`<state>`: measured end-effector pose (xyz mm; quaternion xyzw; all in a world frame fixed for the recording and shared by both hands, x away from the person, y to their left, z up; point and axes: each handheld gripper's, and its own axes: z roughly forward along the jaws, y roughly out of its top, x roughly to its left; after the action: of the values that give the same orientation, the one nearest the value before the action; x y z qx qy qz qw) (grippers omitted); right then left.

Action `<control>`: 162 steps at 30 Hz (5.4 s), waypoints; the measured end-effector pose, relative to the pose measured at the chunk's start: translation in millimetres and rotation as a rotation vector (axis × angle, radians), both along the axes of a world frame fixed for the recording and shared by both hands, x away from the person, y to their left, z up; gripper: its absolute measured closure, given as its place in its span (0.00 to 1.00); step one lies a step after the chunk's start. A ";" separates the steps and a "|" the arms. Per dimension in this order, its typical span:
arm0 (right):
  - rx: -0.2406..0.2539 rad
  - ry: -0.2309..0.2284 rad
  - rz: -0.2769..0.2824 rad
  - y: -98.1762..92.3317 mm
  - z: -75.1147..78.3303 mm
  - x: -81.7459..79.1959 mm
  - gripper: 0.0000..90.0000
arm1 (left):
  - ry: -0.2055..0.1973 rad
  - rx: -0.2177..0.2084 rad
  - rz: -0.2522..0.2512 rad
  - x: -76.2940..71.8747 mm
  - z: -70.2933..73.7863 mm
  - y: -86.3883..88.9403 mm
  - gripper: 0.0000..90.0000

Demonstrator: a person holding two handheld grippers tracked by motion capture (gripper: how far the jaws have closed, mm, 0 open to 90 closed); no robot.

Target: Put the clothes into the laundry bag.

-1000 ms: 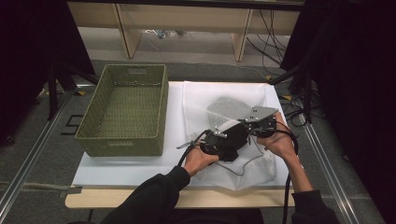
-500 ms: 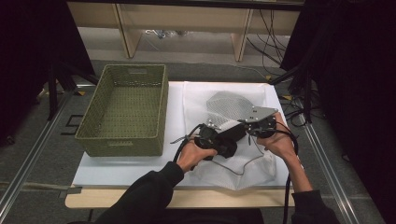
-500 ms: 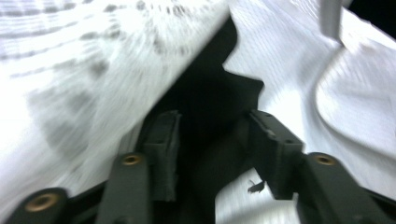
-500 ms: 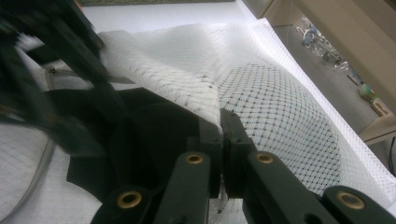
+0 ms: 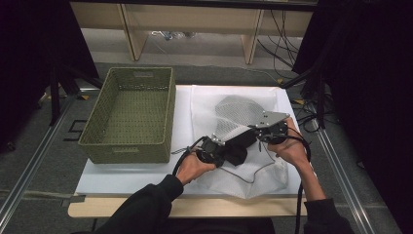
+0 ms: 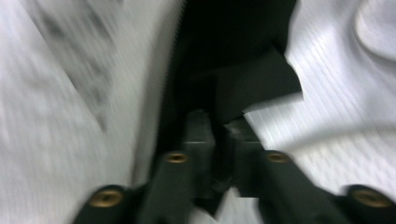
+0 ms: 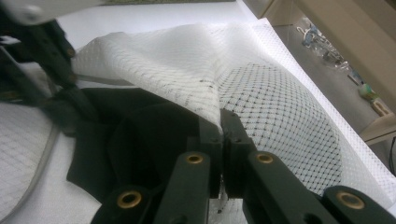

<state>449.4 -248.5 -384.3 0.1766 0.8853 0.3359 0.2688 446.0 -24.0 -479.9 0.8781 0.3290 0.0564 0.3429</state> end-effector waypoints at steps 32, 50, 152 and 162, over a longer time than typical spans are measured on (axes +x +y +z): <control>-0.025 0.025 0.021 4.8 -6.9 -11.0 1.00 | 0.006 -0.015 0.032 -44.5 17.3 58.5 0.45; -0.047 0.057 0.033 4.4 -15.8 -20.6 1.00 | 0.031 0.107 -0.049 -43.5 8.2 76.0 0.98; -0.250 0.176 0.202 30.3 -86.5 -55.2 0.99 | -0.036 0.048 0.021 -79.2 15.1 115.8 0.35; -0.139 0.209 0.140 24.7 -76.8 -54.9 0.74 | -0.055 0.000 0.023 -80.5 16.5 115.1 0.32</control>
<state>394.5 -223.8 -461.1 0.1296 0.9398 0.2712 0.1626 365.5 91.0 -463.3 0.8724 0.3296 0.0844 0.3510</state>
